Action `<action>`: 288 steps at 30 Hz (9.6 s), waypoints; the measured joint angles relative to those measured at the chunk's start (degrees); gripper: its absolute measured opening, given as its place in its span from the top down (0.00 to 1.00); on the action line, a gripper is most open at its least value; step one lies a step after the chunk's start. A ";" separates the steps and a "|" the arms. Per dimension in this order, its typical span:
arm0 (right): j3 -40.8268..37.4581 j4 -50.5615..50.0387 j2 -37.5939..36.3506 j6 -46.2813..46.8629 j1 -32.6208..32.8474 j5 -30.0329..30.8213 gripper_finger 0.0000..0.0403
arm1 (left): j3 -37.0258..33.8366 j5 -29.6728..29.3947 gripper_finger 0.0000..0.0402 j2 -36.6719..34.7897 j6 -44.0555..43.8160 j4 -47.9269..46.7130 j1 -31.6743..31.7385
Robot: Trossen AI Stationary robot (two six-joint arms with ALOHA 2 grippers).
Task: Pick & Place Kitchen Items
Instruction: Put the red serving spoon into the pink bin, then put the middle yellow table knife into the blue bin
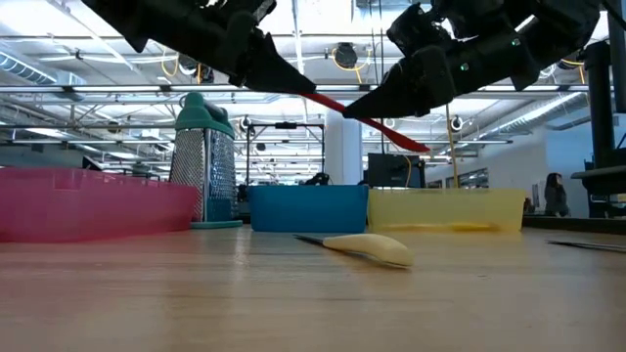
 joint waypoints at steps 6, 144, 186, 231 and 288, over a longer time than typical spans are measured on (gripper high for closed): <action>0.00 2.34 0.00 -0.41 -0.14 -0.24 0.91 | 0.00 -0.06 0.63 0.02 -0.06 -0.05 -0.30; 0.02 4.98 -0.02 10.45 5.24 0.03 0.61 | -12.55 -32.46 0.78 -21.75 -107.51 -92.77 -36.00; 0.00 4.96 -0.02 10.21 5.26 0.01 0.61 | -12.50 -36.92 0.78 -21.75 -107.10 -92.87 -35.55; -0.02 14.76 0.00 4.23 7.89 -0.64 0.61 | -10.26 -27.38 0.53 -21.75 -102.66 -85.32 -27.90; 22.99 -51.32 10.58 67.43 31.13 14.14 0.44 | -0.66 -37.00 0.58 -16.71 -41.45 -35.97 -13.99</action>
